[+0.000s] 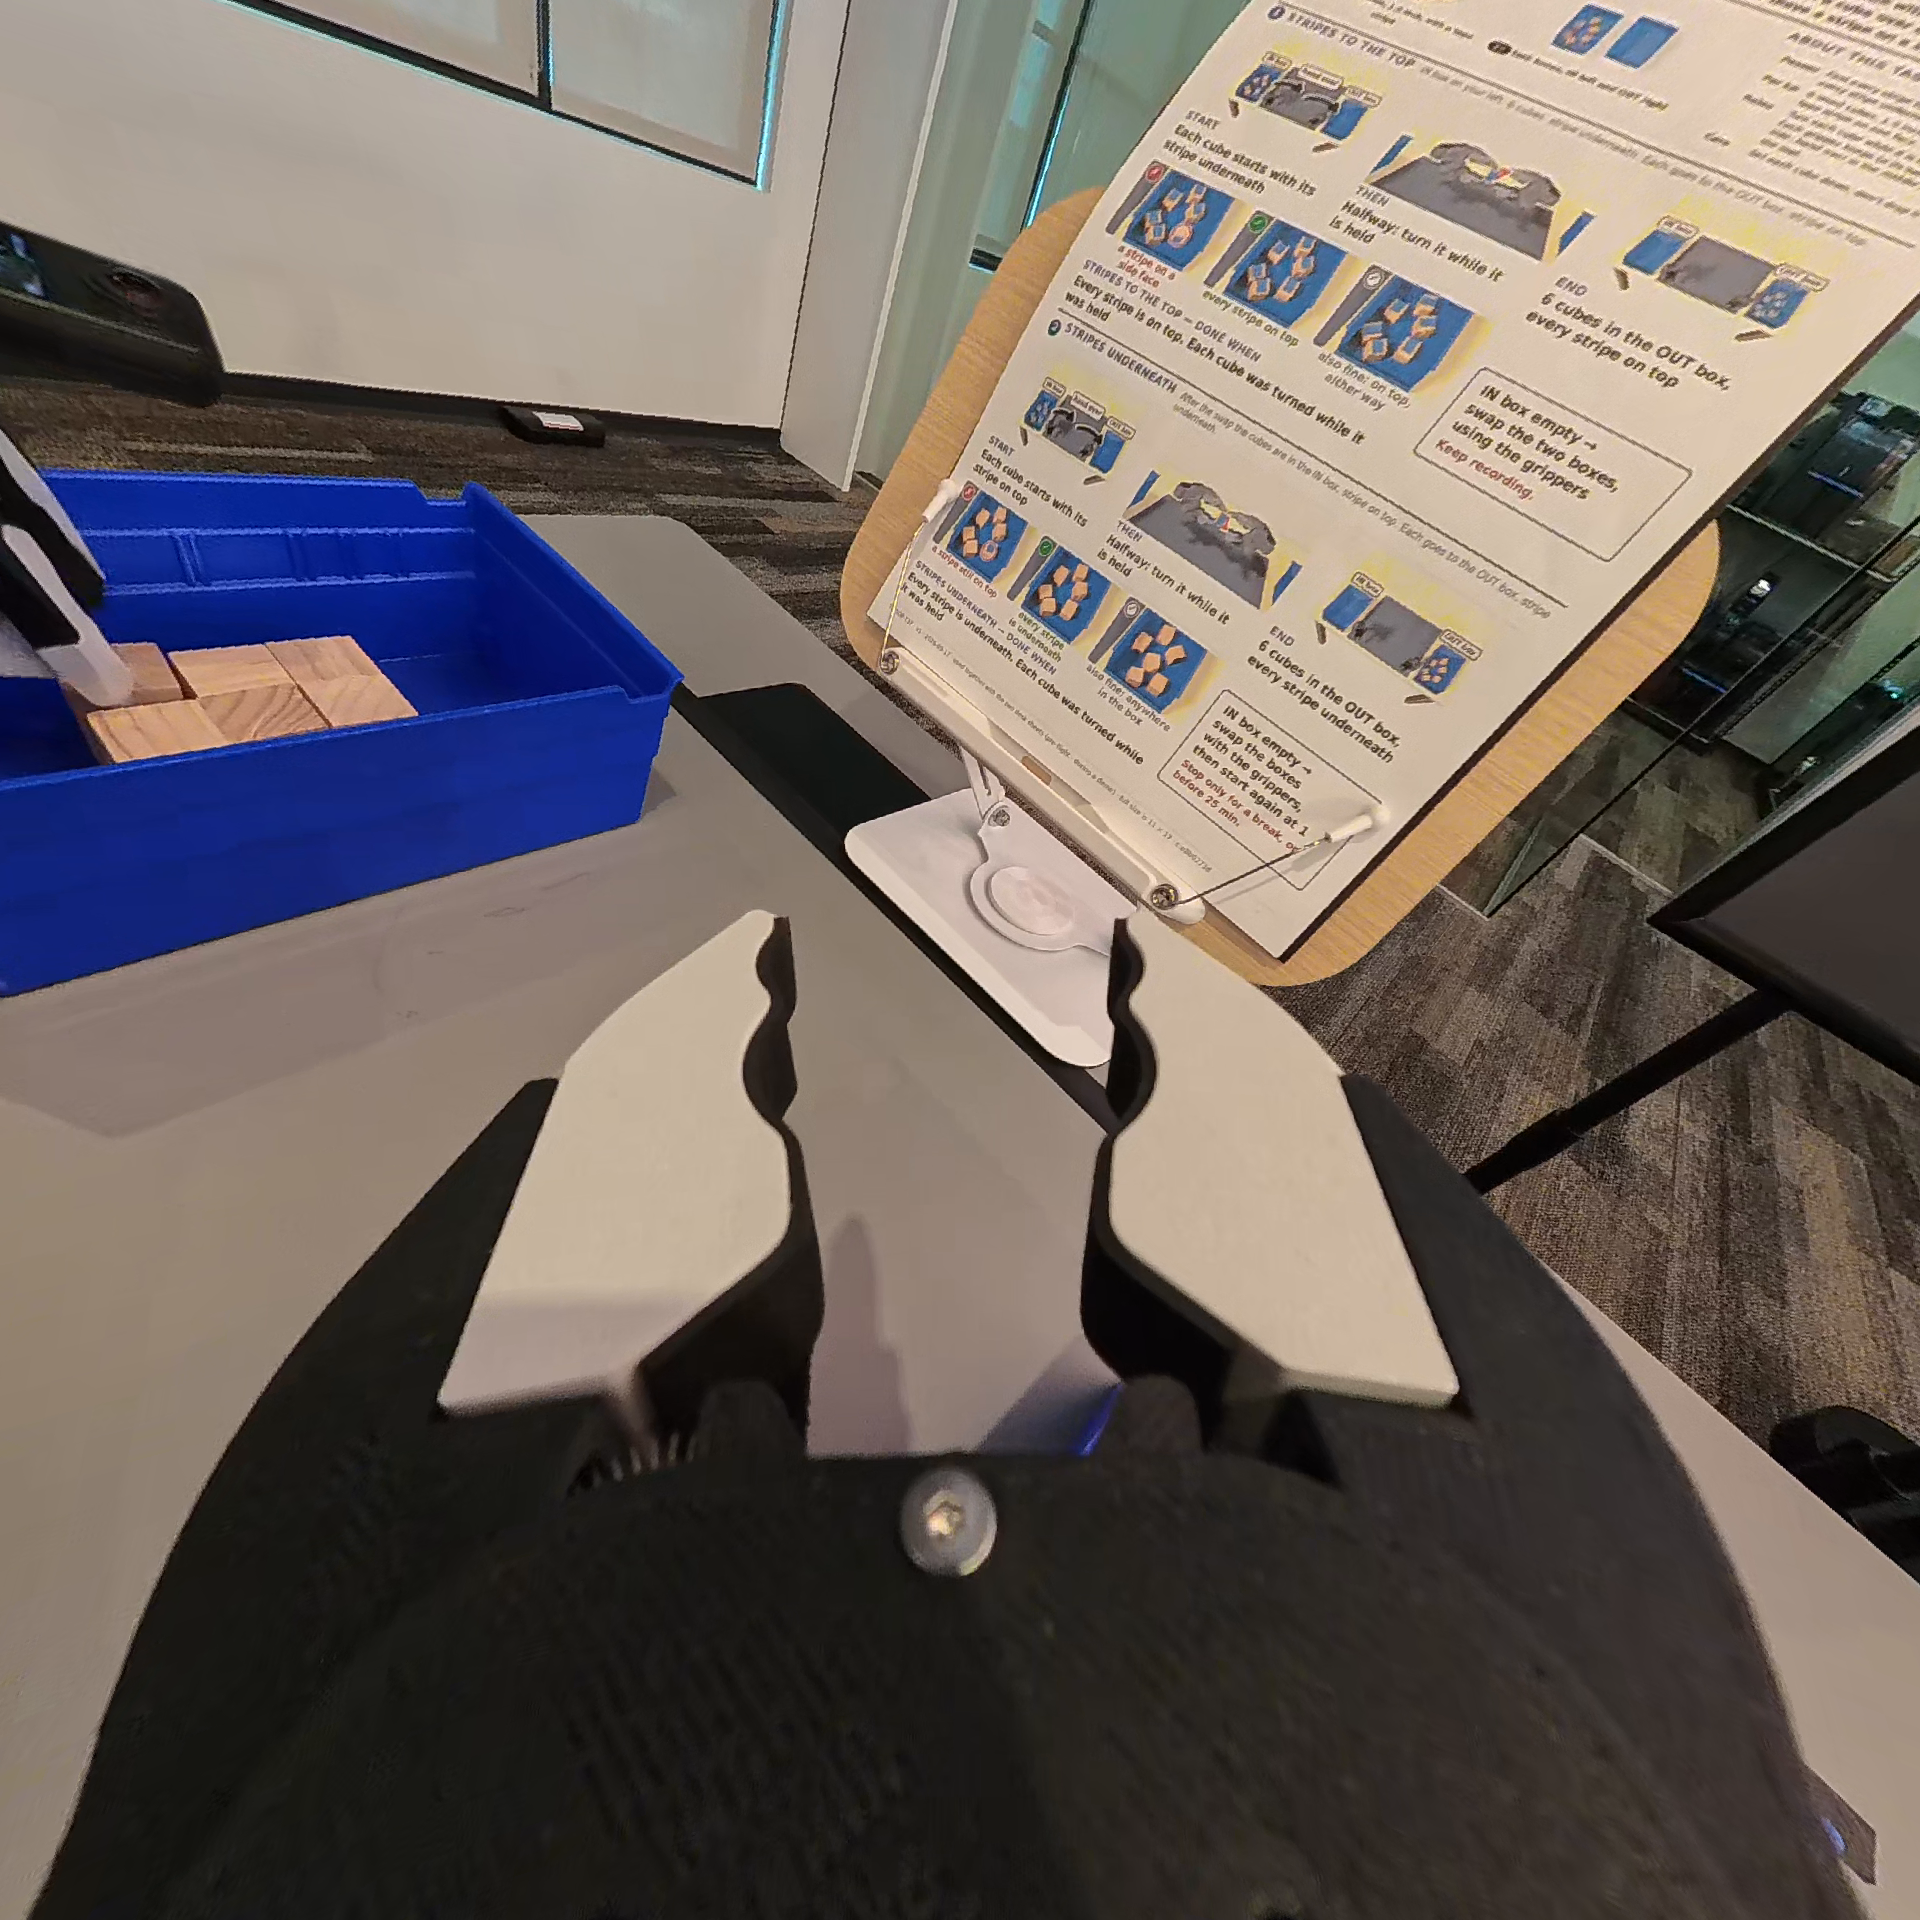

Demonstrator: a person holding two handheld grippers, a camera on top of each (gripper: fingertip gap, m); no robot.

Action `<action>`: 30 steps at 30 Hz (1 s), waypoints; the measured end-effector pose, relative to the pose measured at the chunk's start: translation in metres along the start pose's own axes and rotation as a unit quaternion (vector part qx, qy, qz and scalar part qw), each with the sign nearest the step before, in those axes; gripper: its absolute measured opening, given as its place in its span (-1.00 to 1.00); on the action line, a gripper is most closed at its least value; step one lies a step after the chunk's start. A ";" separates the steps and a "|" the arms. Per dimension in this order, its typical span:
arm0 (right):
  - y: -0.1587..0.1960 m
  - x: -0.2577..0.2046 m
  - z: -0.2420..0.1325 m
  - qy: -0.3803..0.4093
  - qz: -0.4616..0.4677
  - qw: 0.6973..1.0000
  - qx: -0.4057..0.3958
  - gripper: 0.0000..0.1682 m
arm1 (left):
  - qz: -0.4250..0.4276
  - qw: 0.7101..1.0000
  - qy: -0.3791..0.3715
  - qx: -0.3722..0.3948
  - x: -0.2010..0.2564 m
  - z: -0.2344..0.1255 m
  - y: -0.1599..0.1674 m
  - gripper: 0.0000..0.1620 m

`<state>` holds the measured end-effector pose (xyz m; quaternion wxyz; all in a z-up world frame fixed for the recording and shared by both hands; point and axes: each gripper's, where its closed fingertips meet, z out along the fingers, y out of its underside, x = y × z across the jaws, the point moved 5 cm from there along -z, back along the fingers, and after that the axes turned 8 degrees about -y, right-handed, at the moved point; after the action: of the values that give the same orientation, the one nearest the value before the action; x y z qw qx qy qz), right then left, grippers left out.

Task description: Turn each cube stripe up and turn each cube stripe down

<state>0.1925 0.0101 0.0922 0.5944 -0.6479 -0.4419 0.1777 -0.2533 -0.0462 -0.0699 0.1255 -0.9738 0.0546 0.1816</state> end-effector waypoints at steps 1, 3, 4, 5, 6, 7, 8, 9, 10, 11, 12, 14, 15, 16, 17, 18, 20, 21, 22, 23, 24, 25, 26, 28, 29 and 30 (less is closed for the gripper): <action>0.000 0.000 0.000 0.000 0.000 1.000 0.000 -0.30 | -0.001 1.000 0.001 -0.002 0.000 0.001 0.000 -0.29; 0.000 0.000 0.000 0.000 0.000 1.000 -0.001 -0.30 | 0.000 1.000 0.007 -0.008 0.003 0.003 -0.001 -0.32; 0.001 0.000 0.000 0.000 0.000 1.000 -0.001 -0.30 | 0.001 1.000 0.010 -0.010 0.004 0.004 -0.001 -0.35; 0.001 0.000 0.000 0.000 0.000 1.000 -0.001 -0.30 | 0.002 1.000 0.011 -0.014 0.005 0.005 -0.001 -0.36; 0.001 0.000 0.000 0.000 0.000 1.000 -0.001 -0.30 | 0.005 1.000 0.012 -0.019 0.006 0.006 -0.001 -0.36; 0.001 0.000 0.000 0.000 0.000 1.000 -0.001 -0.30 | 0.007 1.000 0.013 -0.024 0.007 0.007 0.000 -0.35; 0.001 0.001 0.000 0.000 0.000 1.000 -0.001 -0.30 | 0.007 0.999 0.014 -0.029 0.007 0.009 0.000 -0.35; 0.001 0.001 0.000 0.000 0.000 1.000 -0.001 -0.30 | 0.007 0.999 0.015 -0.034 0.008 0.010 0.001 -0.36; 0.001 0.001 0.000 0.000 0.001 1.000 -0.001 -0.30 | 0.007 0.999 0.018 -0.039 0.008 0.011 0.002 -0.36; 0.001 0.001 0.001 -0.001 0.001 1.000 -0.001 -0.30 | 0.008 0.999 0.022 -0.043 0.009 0.013 0.003 -0.38; 0.002 0.001 0.001 -0.001 0.001 1.000 -0.001 -0.30 | 0.008 0.999 0.027 -0.045 0.010 0.014 0.003 -0.39; 0.002 0.001 0.002 -0.001 0.001 1.000 -0.003 -0.30 | 0.010 0.999 0.028 -0.043 0.010 0.015 0.003 -0.43; 0.003 0.001 0.002 -0.001 0.000 1.000 -0.004 -0.30 | 0.011 0.999 0.027 -0.041 0.009 0.015 0.002 -0.43; 0.003 0.001 0.002 -0.001 0.000 1.000 -0.005 -0.30 | 0.011 0.999 0.027 -0.041 0.009 0.015 0.002 -0.43; 0.003 0.001 0.003 -0.002 0.000 1.000 -0.005 -0.30 | 0.013 0.999 0.029 -0.042 0.009 0.014 0.003 -0.43; 0.004 0.000 0.003 -0.002 -0.001 1.000 -0.006 -0.30 | 0.014 0.999 0.031 -0.040 0.008 0.012 0.003 -0.43; 0.004 0.000 0.004 -0.002 -0.001 1.000 -0.007 -0.30 | 0.014 0.999 0.037 -0.026 0.006 0.002 0.002 -0.43; 0.004 0.000 0.005 -0.001 -0.002 1.000 -0.006 -0.30 | 0.012 0.999 0.043 -0.014 0.005 -0.006 0.000 -0.43; 0.005 0.000 0.005 -0.002 -0.002 1.000 -0.005 -0.30 | 0.014 0.999 0.051 -0.004 0.003 -0.016 -0.001 -0.43; 0.005 -0.001 0.007 -0.003 -0.003 1.000 -0.002 -0.30 | 0.020 0.998 0.059 0.007 0.000 -0.030 -0.003 -0.44; 0.004 -0.002 0.008 -0.006 -0.005 1.000 0.006 -0.30 | 0.025 0.997 0.063 0.027 -0.005 -0.048 -0.008 -0.44; 0.003 -0.004 0.010 -0.012 -0.008 1.000 0.018 -0.30 | 0.024 0.996 0.061 0.053 -0.011 -0.068 -0.013 -0.44; 0.001 -0.007 0.012 -0.020 -0.011 0.999 0.029 -0.30 | 0.024 0.995 0.060 0.076 -0.017 -0.087 -0.019 -0.44; -0.003 -0.016 0.016 -0.040 -0.019 0.997 0.061 -0.30 | 0.029 0.989 0.075 0.126 -0.022 -0.127 -0.032 -0.44; -0.007 -0.023 0.017 -0.055 -0.026 0.994 0.091 -0.30 | 0.024 0.982 0.102 0.155 -0.019 -0.147 -0.040 -0.44; -0.013 -0.032 0.016 -0.075 -0.034 0.988 0.127 -0.29 | 0.020 0.972 0.143 0.185 -0.011 -0.168 -0.047 -0.44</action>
<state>0.1577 -0.0064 0.0914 0.6428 -0.5366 -0.4808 0.2602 -0.1992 -0.0446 0.0959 0.2904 -0.9484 0.1239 0.0296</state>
